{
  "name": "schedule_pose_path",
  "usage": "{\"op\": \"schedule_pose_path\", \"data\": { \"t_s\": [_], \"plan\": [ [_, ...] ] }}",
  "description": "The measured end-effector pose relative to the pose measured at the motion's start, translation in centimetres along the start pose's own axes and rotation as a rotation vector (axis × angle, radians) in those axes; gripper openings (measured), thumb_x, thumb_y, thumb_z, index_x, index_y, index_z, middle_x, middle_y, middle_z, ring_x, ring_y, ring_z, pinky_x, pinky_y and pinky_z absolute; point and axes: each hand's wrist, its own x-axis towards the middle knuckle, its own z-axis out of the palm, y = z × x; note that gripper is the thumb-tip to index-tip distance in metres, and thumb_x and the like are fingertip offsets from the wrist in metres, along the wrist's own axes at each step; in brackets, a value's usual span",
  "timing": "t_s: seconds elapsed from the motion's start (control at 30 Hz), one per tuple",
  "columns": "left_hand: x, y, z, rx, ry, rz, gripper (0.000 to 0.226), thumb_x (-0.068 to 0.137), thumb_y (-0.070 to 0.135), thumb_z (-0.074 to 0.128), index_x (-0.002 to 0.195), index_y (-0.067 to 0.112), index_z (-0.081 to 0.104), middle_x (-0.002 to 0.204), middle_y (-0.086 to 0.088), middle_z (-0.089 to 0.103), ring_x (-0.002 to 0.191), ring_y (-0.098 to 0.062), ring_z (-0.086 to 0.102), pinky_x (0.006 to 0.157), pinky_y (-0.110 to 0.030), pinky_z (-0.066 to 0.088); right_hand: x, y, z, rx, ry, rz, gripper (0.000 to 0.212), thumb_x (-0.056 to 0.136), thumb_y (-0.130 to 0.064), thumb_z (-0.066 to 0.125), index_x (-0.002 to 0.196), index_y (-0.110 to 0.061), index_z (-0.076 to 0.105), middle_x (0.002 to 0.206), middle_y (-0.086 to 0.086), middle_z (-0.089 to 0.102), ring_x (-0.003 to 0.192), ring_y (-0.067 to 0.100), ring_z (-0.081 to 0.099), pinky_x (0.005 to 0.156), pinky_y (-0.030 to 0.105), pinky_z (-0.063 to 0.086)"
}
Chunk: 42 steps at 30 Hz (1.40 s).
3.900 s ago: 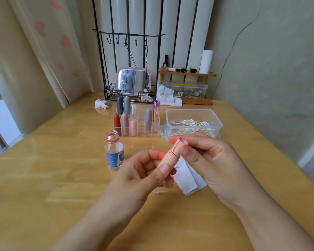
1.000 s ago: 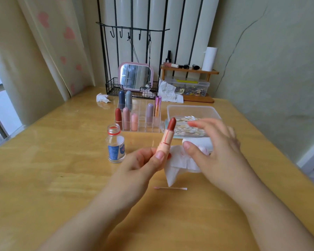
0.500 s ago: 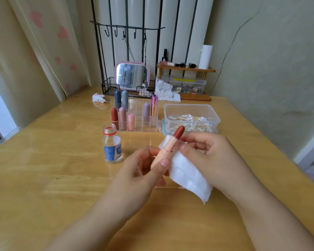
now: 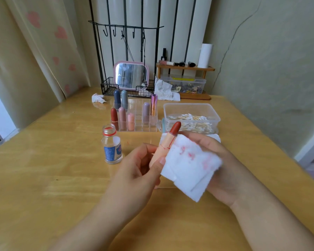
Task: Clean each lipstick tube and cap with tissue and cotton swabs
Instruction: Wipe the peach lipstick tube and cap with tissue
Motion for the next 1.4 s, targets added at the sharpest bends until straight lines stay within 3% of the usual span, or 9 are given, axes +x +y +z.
{"op": "schedule_pose_path", "data": {
  "t_s": [0.2,0.3,0.53,0.67,0.8,0.87,0.97,1.27,1.4],
  "plan": [
    [-0.6,0.0,0.0,0.173,0.076,-0.028,0.011,0.084,0.007,0.057,0.076,0.007,0.064,0.061,-0.008,0.059,0.051,-0.003,0.048,0.046,-0.008,0.034,1.3,1.8,-0.6,-0.180,0.037,-0.121,0.020,0.071,-0.029,0.077,0.083,-0.016,0.067,0.063,-0.003,0.058,0.056,0.007,0.049,0.059,0.019,0.044],
    [-0.7,0.1,0.2,0.155,0.086,-0.027,0.008,0.085,0.011,0.058,0.081,0.011,0.065,0.064,0.009,0.065,0.058,-0.001,0.056,0.051,-0.007,0.038,1.4,2.0,-0.6,-0.179,0.020,-0.156,0.023,0.067,-0.022,0.069,0.087,-0.011,0.064,0.063,-0.007,0.060,0.054,0.004,0.049,0.059,0.016,0.043],
    [-0.6,0.5,-0.1,0.116,0.018,-0.020,0.017,0.073,0.033,0.056,0.066,0.021,0.066,0.063,0.007,0.063,0.052,-0.001,0.049,0.048,-0.008,0.035,1.4,1.9,-0.9,-0.206,-0.034,-0.187,0.021,0.078,0.000,0.065,0.098,-0.006,0.068,0.076,0.001,0.062,0.062,0.008,0.054,0.064,0.015,0.045],
    [0.0,0.3,0.0,-0.133,-0.062,-0.009,0.017,0.064,0.031,0.068,0.080,0.023,0.070,0.070,0.004,0.067,0.064,-0.010,0.059,0.059,-0.018,0.047,1.2,1.7,-0.8,-0.112,-0.079,-0.162,0.024,0.079,-0.005,0.058,0.090,-0.017,0.076,0.084,0.003,0.072,0.079,0.020,0.064,0.075,0.027,0.052],
    [0.0,0.0,0.2,-0.068,-0.002,0.015,0.026,0.075,0.028,0.063,0.092,0.009,0.063,0.069,0.004,0.068,0.057,-0.009,0.055,0.057,-0.016,0.045,0.9,1.2,-0.9,-0.029,-0.052,-0.119,0.025,0.089,-0.008,0.057,0.077,-0.022,0.074,0.078,-0.005,0.070,0.091,0.019,0.069,0.058,0.013,0.051],
    [-0.1,0.3,0.2,-0.071,0.008,0.009,0.017,0.077,0.021,0.068,0.088,0.008,0.064,0.069,0.002,0.069,0.059,-0.009,0.058,0.056,-0.017,0.046,1.0,1.4,-0.3,0.035,-0.060,-0.123,0.013,0.084,-0.015,0.065,0.075,-0.012,0.073,0.073,0.007,0.065,0.071,0.023,0.063,0.058,0.024,0.051],
    [-0.5,0.9,0.3,0.040,0.017,0.035,0.009,0.071,0.021,0.061,0.071,0.013,0.065,0.069,0.005,0.067,0.061,0.001,0.060,0.054,-0.007,0.043,1.3,2.2,0.2,-0.022,-0.088,-0.180,0.029,0.080,-0.030,0.063,0.095,-0.005,0.067,0.079,0.015,0.059,0.068,0.035,0.048,0.063,0.043,0.041],
    [-0.4,1.0,0.2,0.168,0.014,0.158,0.022,0.086,0.033,0.067,0.066,0.028,0.060,0.058,0.012,0.052,0.053,0.001,0.045,0.050,-0.006,0.036,1.5,2.5,0.0,-0.047,-0.018,-0.184,0.023,0.071,-0.028,0.064,0.083,-0.010,0.072,0.085,0.003,0.072,0.082,0.012,0.067,0.075,0.020,0.053],
    [-0.1,0.8,-0.1,-0.029,-0.097,0.056,0.025,0.065,0.045,0.062,0.076,0.023,0.067,0.066,0.006,0.058,0.063,-0.008,0.053,0.064,-0.019,0.046,1.5,2.4,0.0,-0.104,0.018,-0.223,0.023,0.072,-0.031,0.063,0.081,-0.012,0.073,0.079,0.002,0.072,0.078,0.014,0.066,0.069,0.021,0.053]
  ]
}}
